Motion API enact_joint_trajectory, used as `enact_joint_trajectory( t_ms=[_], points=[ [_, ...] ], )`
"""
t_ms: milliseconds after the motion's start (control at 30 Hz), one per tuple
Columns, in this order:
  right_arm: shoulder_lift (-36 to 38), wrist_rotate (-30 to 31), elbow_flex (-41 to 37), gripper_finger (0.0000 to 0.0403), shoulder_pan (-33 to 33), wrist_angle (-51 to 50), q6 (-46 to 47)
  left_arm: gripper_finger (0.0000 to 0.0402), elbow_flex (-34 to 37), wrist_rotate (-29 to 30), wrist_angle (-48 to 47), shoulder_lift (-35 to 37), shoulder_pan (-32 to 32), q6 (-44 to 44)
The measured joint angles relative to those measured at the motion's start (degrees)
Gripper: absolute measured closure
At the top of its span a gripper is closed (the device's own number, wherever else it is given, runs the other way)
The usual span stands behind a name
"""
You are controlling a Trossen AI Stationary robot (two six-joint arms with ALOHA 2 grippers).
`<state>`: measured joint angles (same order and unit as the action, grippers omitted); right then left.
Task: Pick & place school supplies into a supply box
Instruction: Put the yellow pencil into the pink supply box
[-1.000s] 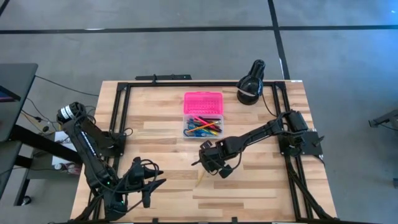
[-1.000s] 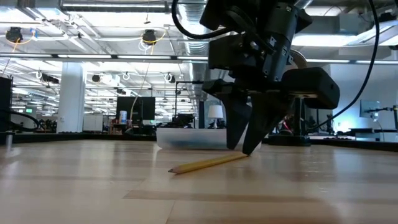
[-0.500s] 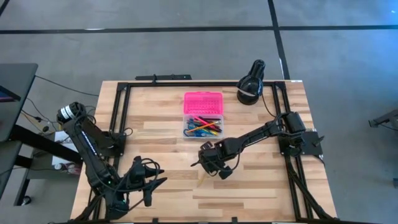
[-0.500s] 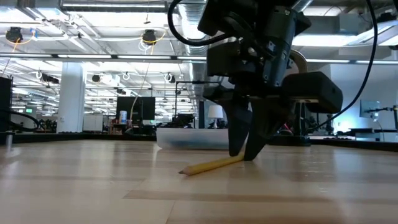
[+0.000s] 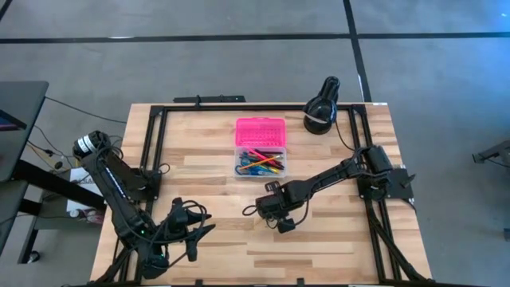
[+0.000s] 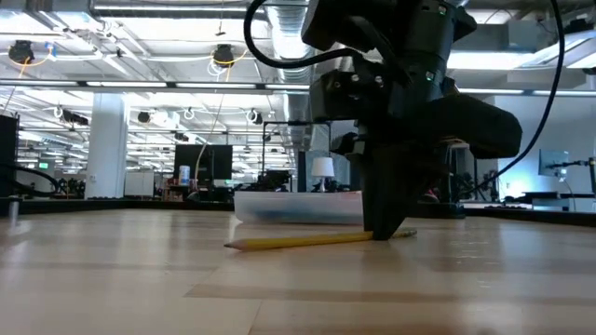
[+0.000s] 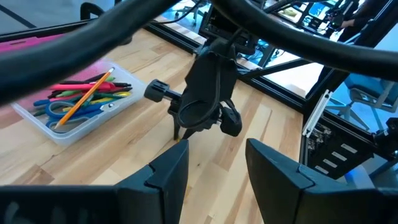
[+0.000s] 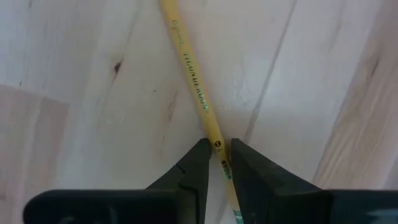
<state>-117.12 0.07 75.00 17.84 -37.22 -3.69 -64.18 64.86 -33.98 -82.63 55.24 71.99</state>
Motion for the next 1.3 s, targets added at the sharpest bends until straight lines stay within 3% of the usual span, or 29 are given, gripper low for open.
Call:
enact_joint_trajectory(
  t_ms=[600,1300],
  points=[
    [-0.3,-3.6,3.8,0.0343,0.4,-6.6,32.2,0.0248,0.0,-1.9,-1.6,0.0,0.0,-1.6],
    [-0.4,-3.8,3.8,0.0343,-1.1,-1.4,17.2,0.0248,0.0,-5.0,-3.2,0.0,0.0,-3.9]
  ],
)
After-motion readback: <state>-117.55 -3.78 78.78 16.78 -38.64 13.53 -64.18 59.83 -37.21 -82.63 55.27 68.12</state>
